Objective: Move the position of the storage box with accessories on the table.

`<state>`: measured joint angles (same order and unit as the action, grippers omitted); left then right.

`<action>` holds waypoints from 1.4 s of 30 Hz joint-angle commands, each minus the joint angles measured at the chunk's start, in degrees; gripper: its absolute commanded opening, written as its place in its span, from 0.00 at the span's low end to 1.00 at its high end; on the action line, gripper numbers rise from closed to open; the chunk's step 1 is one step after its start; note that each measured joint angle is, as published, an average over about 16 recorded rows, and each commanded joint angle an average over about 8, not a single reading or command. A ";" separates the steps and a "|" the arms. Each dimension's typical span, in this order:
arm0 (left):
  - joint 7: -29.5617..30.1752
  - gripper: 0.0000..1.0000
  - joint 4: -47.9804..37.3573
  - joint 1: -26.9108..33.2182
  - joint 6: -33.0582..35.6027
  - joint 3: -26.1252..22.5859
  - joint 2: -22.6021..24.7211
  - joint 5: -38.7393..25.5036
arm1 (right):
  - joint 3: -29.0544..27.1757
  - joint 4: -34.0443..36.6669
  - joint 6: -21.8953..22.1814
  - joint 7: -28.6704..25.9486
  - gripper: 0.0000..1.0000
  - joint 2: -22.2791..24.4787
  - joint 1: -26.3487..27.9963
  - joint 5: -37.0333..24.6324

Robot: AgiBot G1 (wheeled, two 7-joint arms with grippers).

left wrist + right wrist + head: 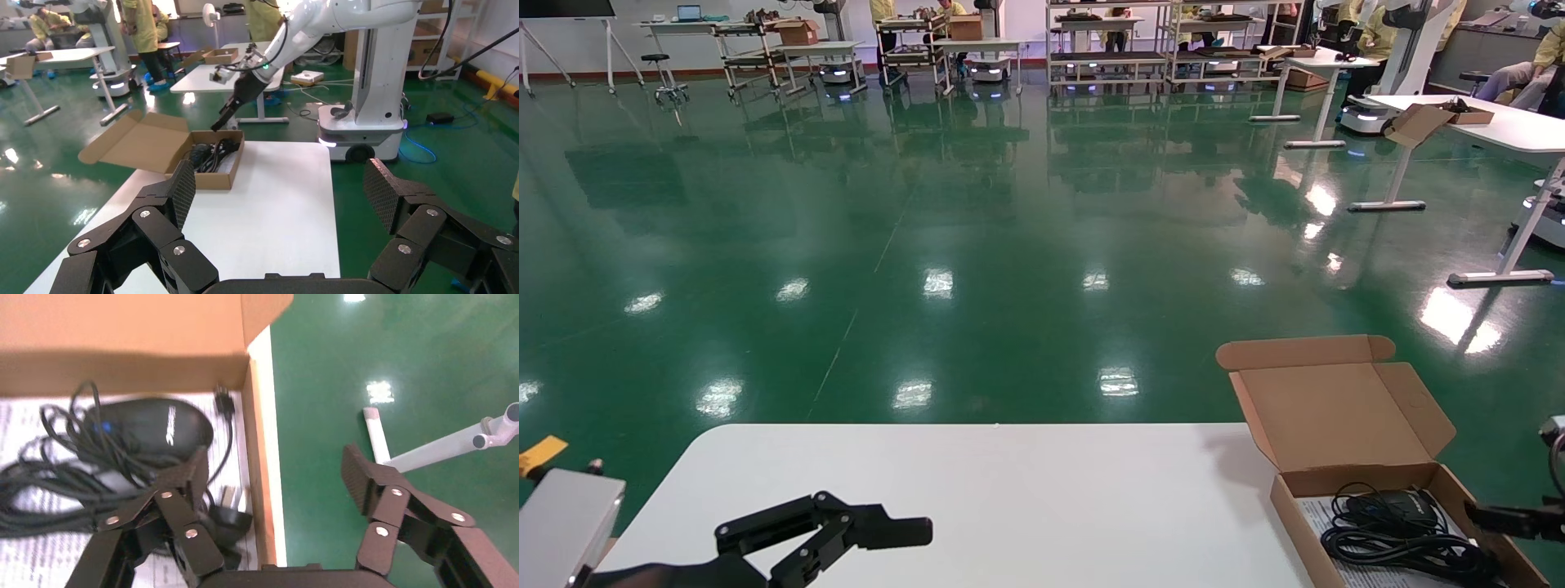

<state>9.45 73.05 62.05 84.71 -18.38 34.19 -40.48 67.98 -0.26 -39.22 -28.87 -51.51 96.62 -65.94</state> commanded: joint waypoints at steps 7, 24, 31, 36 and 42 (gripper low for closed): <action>-0.01 1.00 0.00 0.00 -0.01 -0.01 -0.01 0.01 | -0.98 -0.16 -1.19 -1.17 1.00 0.36 2.35 1.41; -0.02 1.00 0.00 0.01 -0.02 -0.04 -0.02 0.03 | -6.12 0.39 -3.10 -9.40 1.00 -1.25 10.37 8.80; -0.03 1.00 0.00 0.01 -0.02 -0.05 -0.02 0.03 | -10.38 0.90 -6.76 -17.51 1.00 -1.56 12.20 14.88; -0.03 1.00 0.00 0.01 -0.03 -0.06 -0.02 0.04 | -12.24 -0.95 -15.81 -21.96 1.00 -0.43 13.75 17.56; -0.03 1.00 -0.01 0.00 -0.05 -0.05 -0.03 0.05 | -13.05 -2.77 -24.27 -24.26 1.00 1.10 15.16 18.83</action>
<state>9.42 73.04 62.05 84.67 -18.43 34.16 -40.43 55.12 -2.60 -61.53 -52.54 -50.74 111.43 -47.41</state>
